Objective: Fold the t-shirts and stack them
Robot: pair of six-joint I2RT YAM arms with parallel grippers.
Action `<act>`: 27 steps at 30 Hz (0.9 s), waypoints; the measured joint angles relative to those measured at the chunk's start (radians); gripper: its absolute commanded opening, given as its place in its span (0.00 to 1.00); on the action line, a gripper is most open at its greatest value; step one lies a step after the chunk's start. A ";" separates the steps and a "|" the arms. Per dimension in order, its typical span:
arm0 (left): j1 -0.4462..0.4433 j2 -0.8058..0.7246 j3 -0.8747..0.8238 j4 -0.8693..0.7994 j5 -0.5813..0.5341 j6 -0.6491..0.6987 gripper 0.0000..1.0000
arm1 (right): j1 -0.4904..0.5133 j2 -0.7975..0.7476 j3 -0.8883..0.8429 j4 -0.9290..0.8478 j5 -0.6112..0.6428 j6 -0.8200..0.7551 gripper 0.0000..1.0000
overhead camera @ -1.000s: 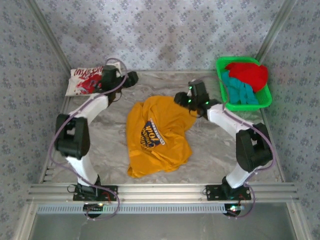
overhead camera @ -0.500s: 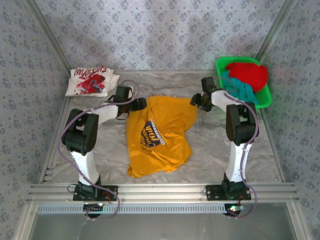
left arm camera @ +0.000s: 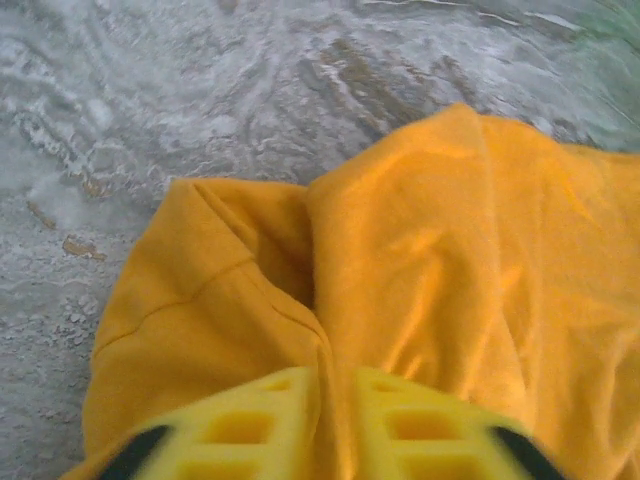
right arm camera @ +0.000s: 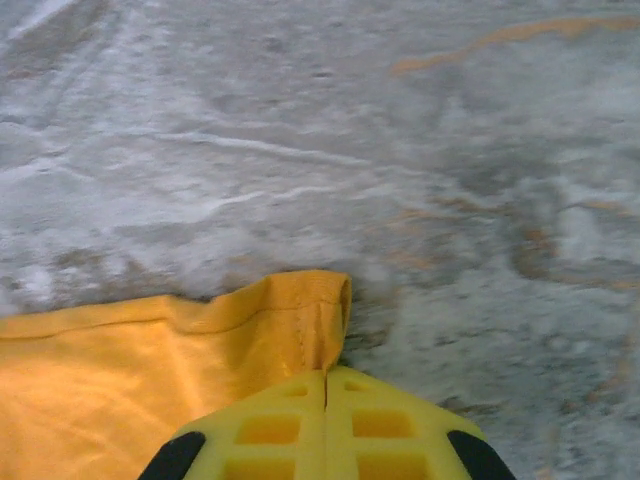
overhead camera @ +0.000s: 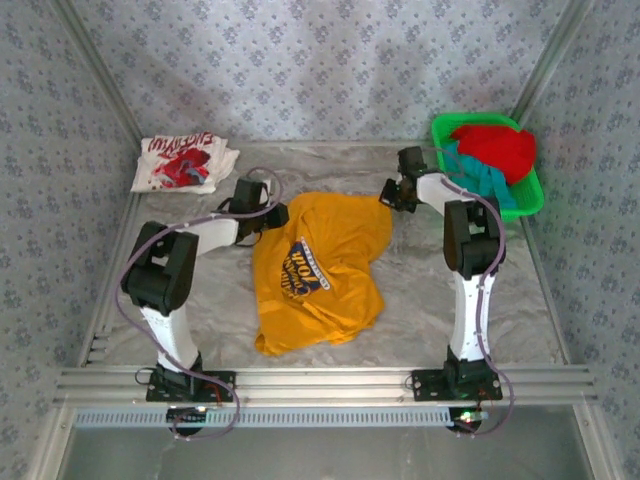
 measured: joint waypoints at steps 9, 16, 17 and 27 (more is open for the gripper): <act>0.000 -0.080 -0.045 0.075 0.031 -0.003 0.00 | 0.083 -0.512 -0.238 0.079 0.006 -0.064 0.00; -0.065 -0.209 -0.076 0.074 0.030 0.034 0.00 | 0.061 -0.924 -0.455 0.105 0.151 -0.098 0.00; -0.097 -0.230 -0.076 0.069 0.026 0.048 0.00 | 0.060 -0.978 -0.502 0.093 0.192 -0.097 0.00; -0.211 -0.359 -0.178 0.083 -0.024 0.106 0.33 | -0.039 -1.180 -0.718 -0.124 0.434 -0.056 0.00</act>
